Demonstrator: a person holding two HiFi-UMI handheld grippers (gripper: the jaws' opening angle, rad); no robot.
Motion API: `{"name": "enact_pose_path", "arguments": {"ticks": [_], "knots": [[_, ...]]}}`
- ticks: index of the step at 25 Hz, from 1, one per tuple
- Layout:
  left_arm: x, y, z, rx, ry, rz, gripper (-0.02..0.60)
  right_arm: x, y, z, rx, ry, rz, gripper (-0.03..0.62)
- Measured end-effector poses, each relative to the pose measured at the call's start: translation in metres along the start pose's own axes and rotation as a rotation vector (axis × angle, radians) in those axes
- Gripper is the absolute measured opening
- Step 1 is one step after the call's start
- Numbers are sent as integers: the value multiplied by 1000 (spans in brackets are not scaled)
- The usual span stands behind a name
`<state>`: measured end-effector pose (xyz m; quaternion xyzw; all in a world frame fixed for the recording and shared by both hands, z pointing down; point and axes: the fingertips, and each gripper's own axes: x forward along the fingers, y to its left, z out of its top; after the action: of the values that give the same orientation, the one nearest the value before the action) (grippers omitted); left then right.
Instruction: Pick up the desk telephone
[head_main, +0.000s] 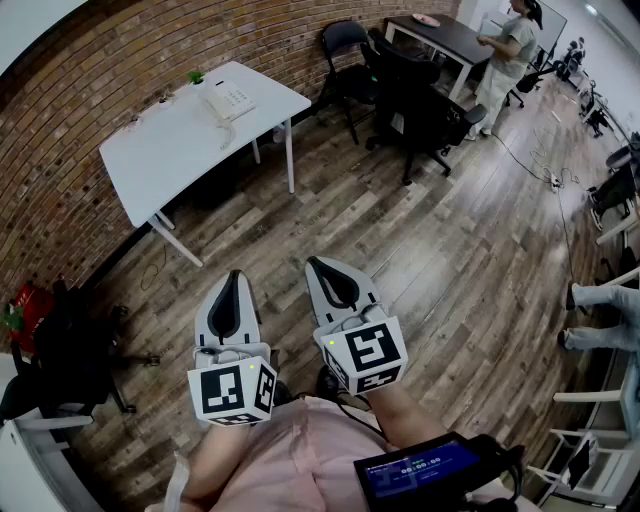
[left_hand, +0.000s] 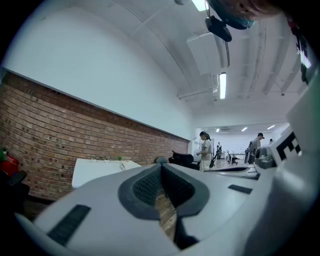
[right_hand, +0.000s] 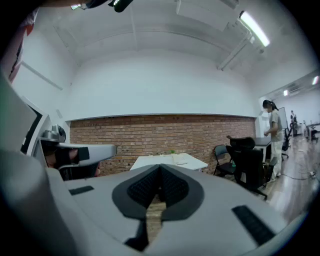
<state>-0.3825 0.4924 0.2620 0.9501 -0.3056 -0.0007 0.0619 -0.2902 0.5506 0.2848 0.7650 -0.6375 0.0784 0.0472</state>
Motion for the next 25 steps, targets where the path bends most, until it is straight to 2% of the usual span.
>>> {"name": "enact_pose_path", "arguments": {"ticks": [10,14,15,16,17,25], "knots": [[18,-20,-11,8,23,10,14,-2,-27,-4,0,2,8,-2],[23,-29,-11,18,-4,58,15,-5,-46,-3,14,-31,-3,2],[25,-32,-10,16,-12,66,83,-5,-51,-2,18,-35,3,50],[29,-34,-10,10,-14,68,197,-4,-55,-2,20,-34,11,193],[32,-35,-11,3,-12,70,241,-2,-61,-3,19,-32,13,229],[58,-27,-21,3,16,101,241,29,-80,-8,1,4,29,210]]}}
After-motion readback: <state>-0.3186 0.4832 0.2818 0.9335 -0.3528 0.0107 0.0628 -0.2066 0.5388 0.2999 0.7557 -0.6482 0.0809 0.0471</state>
